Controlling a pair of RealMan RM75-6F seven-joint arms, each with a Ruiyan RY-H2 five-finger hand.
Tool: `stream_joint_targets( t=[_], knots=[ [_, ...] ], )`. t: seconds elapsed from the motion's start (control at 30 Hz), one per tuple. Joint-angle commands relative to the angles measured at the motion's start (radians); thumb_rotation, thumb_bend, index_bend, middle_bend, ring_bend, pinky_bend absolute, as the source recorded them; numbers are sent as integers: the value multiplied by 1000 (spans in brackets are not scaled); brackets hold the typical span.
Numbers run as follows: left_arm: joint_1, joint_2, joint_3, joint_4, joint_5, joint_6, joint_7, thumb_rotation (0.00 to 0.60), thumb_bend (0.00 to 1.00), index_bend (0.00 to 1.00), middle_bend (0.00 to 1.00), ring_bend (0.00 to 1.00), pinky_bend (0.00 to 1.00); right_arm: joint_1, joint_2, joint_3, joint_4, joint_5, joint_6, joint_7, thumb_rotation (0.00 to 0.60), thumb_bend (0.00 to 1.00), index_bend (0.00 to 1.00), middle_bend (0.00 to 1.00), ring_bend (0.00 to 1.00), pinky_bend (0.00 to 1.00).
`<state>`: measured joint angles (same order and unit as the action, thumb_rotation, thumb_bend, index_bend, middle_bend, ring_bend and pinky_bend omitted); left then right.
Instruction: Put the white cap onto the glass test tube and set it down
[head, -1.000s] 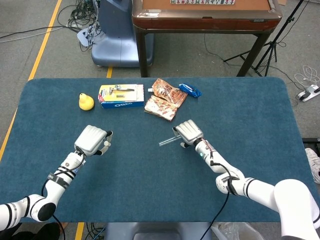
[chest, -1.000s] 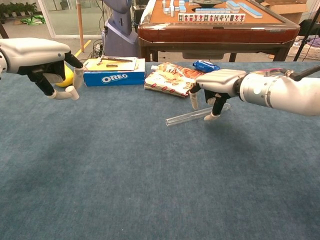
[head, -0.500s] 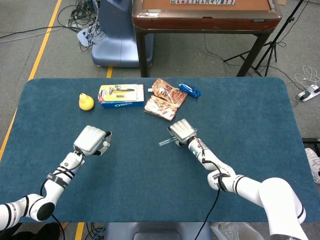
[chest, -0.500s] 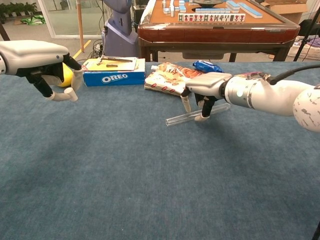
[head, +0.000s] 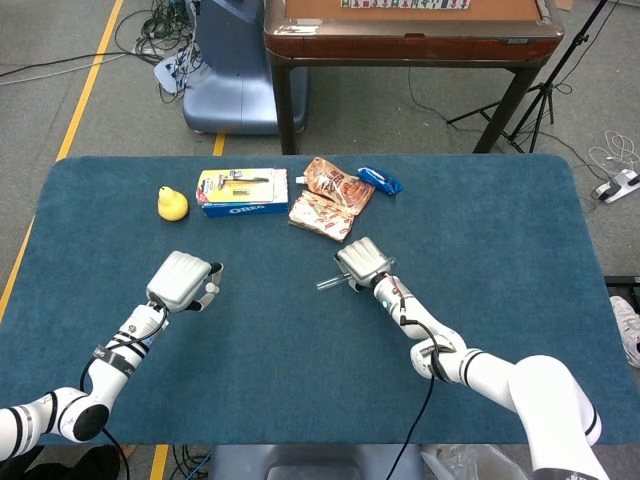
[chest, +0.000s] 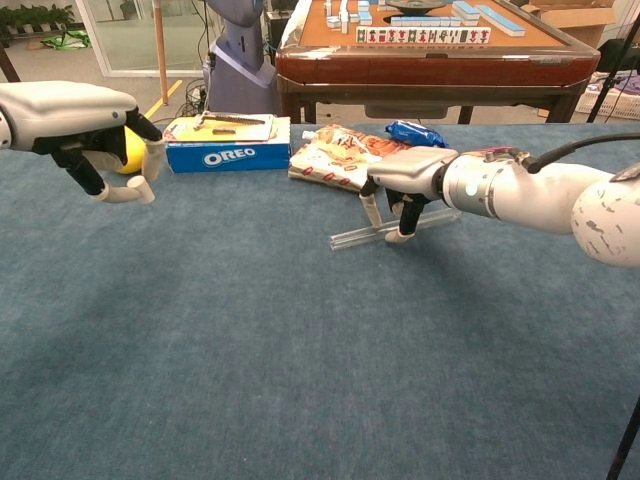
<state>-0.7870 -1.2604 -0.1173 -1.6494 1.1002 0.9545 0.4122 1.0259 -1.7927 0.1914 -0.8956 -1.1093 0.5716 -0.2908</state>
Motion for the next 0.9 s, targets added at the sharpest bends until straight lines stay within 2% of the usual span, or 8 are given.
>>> stream_joint_targets(
  t=[0.03, 0.23, 0.5, 0.7, 0.9],
  knots=[
    [0, -2, 0, 2, 1, -1, -1, 600, 314, 580, 1000, 1000, 1000, 1, -4, -1, 4, 2, 2, -2, 600, 299, 541, 1000, 1000, 1000],
    [0, -2, -3, 7, -2, -3, -3, 600, 314, 581, 1000, 1000, 1000, 3, -16, 1, 16, 1, 11, 1, 600, 299, 585, 1000, 1000, 1000],
    [0, 12, -24, 8, -8, 1, -30, 600, 314, 582, 1000, 1000, 1000, -16, -3, 19, -8, -26, 59, 74, 600, 315, 722, 1000, 1000, 1000],
    [0, 43, -65, -20, 1, 18, -85, 600, 314, 582, 1000, 1000, 1000, -54, 67, 55, -108, -67, 139, 193, 600, 340, 808, 1000, 1000, 1000],
    [2, 84, -114, -86, 26, 52, -143, 600, 314, 582, 1000, 1000, 1000, -96, 146, 81, -238, -108, 217, 297, 600, 341, 846, 1000, 1000, 1000]
  ],
)
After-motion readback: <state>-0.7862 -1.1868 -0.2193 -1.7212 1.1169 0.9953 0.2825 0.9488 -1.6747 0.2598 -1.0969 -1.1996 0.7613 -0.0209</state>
